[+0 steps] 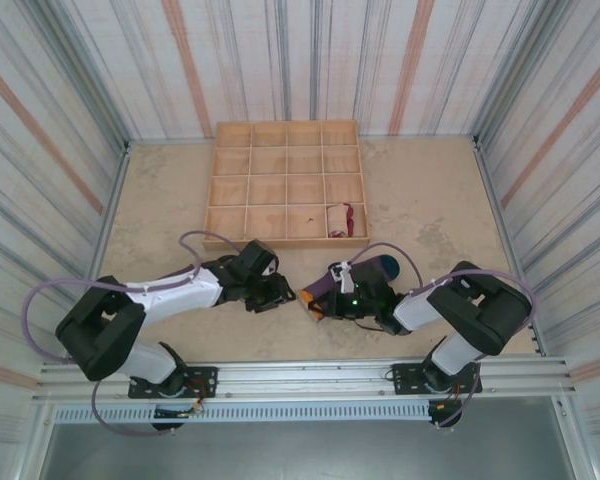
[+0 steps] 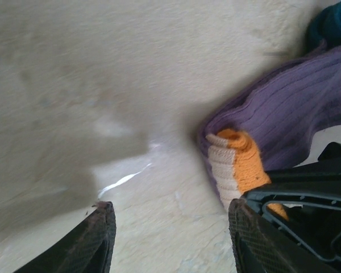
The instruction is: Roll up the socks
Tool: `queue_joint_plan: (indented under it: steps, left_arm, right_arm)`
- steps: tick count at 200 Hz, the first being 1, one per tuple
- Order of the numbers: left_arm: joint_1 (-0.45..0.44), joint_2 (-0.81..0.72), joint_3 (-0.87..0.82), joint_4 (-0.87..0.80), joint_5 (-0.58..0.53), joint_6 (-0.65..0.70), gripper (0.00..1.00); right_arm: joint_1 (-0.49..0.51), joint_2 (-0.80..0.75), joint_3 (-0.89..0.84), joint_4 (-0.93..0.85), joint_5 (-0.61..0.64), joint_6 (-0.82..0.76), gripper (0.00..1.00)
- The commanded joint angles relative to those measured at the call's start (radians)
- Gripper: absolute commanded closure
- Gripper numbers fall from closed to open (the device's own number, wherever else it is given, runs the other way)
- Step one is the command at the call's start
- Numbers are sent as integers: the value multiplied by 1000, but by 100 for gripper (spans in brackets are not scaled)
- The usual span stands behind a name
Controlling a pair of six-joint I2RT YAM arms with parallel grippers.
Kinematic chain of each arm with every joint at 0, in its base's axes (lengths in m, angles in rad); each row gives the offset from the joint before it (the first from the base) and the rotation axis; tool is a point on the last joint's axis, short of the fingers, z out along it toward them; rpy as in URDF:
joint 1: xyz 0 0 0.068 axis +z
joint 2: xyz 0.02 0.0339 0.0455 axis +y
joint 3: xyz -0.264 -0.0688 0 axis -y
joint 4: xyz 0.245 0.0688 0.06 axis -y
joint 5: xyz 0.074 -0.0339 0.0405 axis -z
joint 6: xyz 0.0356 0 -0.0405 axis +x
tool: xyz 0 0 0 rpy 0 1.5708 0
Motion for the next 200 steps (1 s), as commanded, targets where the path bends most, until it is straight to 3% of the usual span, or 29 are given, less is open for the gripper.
queue_joint_plan:
  steps: [1,88,162,186,200]
  left_arm:
    - [-25,46,39,58,-49,-14,46]
    - [-87,208,110,151,-86,-97,56]
    - [-116,302,183,44,-112,-112,82]
    - [-118,309,199,-16,-143,-112,98]
    - [-112,306,214,-71,-163,-93,100]
  right_arm:
    - [-13,-10,-45,-9,55,43,100]
    - [-21,30,-103,47,94,59,100]
    - [-25,112,-114,136,99,92,100]
    - [-26,102,-112,129,105,96,100]
    - [-25,71,-103,77,103,87,91]
